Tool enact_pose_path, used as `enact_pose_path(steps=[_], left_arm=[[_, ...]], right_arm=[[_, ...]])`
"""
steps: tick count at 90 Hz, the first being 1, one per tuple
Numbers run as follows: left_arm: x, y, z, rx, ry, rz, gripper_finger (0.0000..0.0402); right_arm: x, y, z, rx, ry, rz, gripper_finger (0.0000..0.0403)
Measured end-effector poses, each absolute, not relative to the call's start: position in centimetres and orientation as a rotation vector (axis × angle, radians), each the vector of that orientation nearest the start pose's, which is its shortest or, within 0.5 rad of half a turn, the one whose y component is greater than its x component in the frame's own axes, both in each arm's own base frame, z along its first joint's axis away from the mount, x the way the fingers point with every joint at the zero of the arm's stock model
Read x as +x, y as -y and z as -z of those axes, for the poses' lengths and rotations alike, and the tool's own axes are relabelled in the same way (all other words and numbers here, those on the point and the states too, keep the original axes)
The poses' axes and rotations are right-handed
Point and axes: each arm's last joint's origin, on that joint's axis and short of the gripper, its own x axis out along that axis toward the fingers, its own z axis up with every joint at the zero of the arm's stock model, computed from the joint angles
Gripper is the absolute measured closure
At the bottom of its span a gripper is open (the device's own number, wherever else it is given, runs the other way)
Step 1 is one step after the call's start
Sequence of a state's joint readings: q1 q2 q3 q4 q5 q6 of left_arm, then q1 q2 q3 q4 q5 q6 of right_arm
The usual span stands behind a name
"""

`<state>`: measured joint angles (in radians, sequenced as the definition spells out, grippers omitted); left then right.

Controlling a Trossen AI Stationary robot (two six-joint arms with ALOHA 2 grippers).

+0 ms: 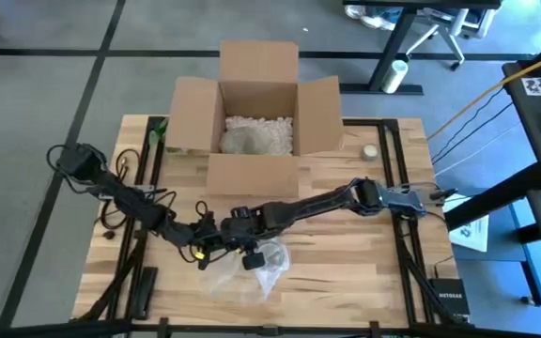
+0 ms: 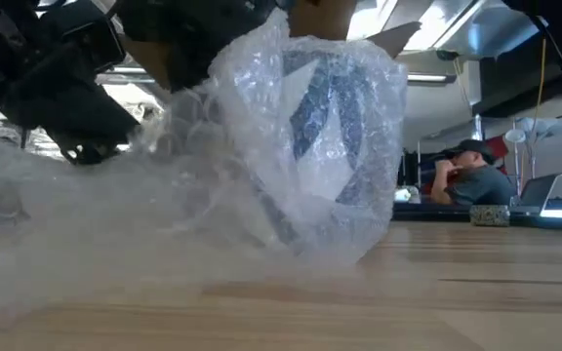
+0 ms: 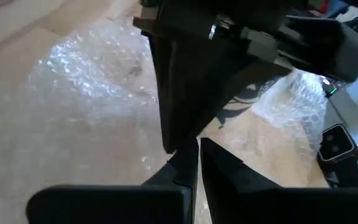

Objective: Wrap mug
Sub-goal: Wrap the blue mug with the bubble wrap

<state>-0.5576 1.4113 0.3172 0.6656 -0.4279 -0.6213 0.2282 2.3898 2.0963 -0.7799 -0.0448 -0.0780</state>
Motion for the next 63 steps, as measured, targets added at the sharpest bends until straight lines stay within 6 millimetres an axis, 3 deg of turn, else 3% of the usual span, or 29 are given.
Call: enact_pose_path(steps=[33, 63], left_arm=[[18.7, 9.9, -12.3, -0.4, -0.598, -0.145, 0.0402], [18.2, 9.4, -11.9, -0.366, -0.626, -0.229, 0.0402]], right_arm=[[49.7, -11.7, -18.4, -0.15, -1.074, -0.277, 0.0403], [49.7, -11.7, -18.4, -0.146, -1.075, -0.284, 0.0403]])
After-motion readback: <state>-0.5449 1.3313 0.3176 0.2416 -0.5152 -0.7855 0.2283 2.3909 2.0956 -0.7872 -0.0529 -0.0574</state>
